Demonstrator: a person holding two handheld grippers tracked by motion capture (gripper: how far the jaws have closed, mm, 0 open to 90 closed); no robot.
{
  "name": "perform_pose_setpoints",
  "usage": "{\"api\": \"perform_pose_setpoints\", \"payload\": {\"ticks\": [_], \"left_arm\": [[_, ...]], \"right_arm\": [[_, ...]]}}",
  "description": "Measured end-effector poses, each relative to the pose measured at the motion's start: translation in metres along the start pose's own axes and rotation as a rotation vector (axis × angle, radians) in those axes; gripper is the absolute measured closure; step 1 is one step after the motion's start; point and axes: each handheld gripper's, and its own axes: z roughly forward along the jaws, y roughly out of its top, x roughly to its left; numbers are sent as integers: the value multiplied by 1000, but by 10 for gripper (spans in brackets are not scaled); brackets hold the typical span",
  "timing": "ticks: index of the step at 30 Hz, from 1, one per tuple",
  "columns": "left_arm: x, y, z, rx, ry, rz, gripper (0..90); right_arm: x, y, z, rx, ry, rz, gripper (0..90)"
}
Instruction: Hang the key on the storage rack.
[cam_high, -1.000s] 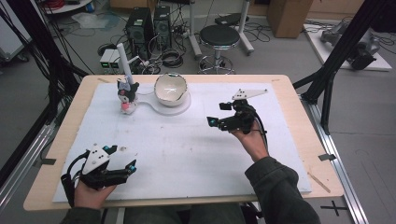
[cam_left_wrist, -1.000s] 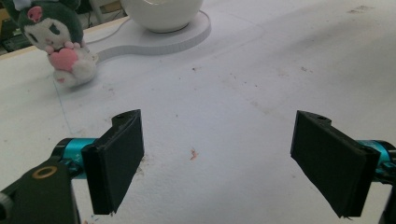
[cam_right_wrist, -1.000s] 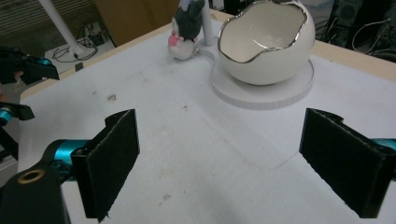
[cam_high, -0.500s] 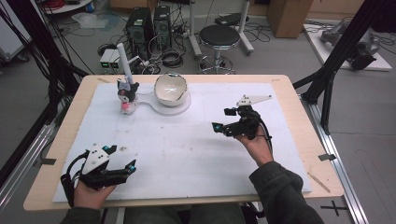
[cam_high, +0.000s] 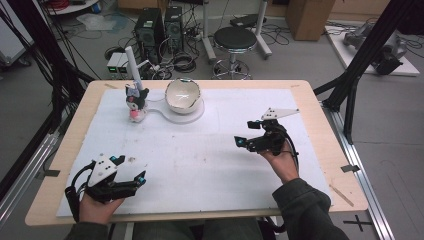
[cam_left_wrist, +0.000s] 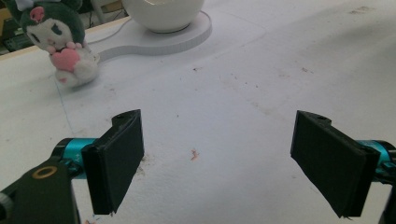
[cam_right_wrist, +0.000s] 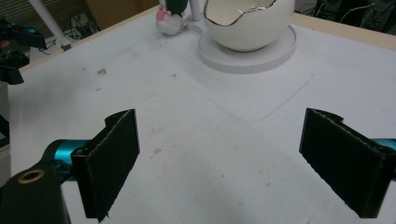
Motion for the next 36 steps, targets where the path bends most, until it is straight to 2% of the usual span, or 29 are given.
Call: {"api": "perform_pose_setpoints", "payload": {"ticks": [2,13,14,15,33,36], "left_arm": [[0,0,0,0,0,-2,177],[0,0,0,0,-3,-2,177],[0,0,0,-1,-3,-3,177],[0,0,0,0,-4,-1,177],[-1,0,0,7,-8,-3,178],[-2,0,0,11,-11,-2,178]], "right_arm": [[-1,-2,-3,-12,-4,-7,111],[-1,-17,-14,0,-18,16,111],[-2,-19,-15,-5,-21,6,111],[-2,-20,-17,2,-21,17,111],[4,-46,-30,2,-38,15,111],[5,-51,-34,1,-32,29,111]]}}
